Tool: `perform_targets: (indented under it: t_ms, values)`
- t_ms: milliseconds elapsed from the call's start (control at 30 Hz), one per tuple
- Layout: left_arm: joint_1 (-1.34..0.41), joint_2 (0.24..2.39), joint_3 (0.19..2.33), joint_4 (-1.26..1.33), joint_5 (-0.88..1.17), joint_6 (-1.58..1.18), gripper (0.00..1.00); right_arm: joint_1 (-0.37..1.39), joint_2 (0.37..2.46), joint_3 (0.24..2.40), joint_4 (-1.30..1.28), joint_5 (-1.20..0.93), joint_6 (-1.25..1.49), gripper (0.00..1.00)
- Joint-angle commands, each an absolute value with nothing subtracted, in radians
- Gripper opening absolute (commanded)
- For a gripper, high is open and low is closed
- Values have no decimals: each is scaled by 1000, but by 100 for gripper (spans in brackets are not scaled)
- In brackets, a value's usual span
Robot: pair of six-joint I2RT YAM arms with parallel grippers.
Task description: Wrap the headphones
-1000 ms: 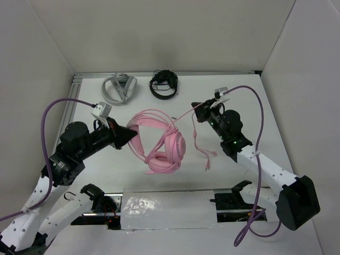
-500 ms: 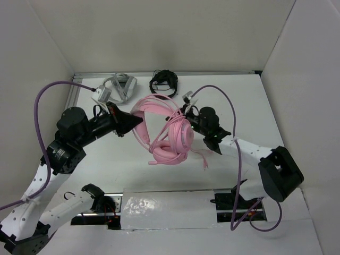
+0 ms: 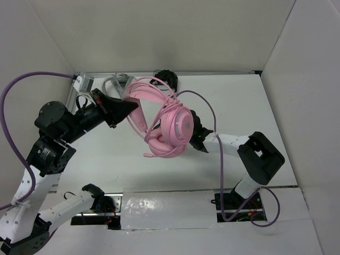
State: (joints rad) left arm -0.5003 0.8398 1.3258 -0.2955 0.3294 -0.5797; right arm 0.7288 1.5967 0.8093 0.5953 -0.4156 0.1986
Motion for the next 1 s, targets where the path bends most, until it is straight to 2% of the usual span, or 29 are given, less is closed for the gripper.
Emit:
perform_targets:
  t_ms: [0,33,400,467,567,600,633,700,967]
  values:
    - [-503,818,1393,-172,304,-617,0,745,1615,831,650,-417,178,37]
    - [-503,819,1403,-178,302,-615,0,749,1626,828,661,-420,184,47]
    - [-503,811,1425,-195,290,-618,0,799,1724,862,759,-439,207,47]
    - [-505,813,1425,-196,285,-623,0,807,1735,862,796,-449,210,44]
    - [-505,810,1416,-184,273,-635,0,811,1755,858,853,-468,222,31]
    - [-503,810,1407,-169,250,-662,0,825,1767,856,867,-480,235,14]
    - [-503,810,1407,-169,250,-663,0,825,1767,856,867,-480,235,13]
    - [-503,813,1390,-157,168,-702,0,847,1761,851,839,-494,233,1]
    - [-503,946,1383,-176,-283,-811,0,1000,1677,721,779,-373,245,0]
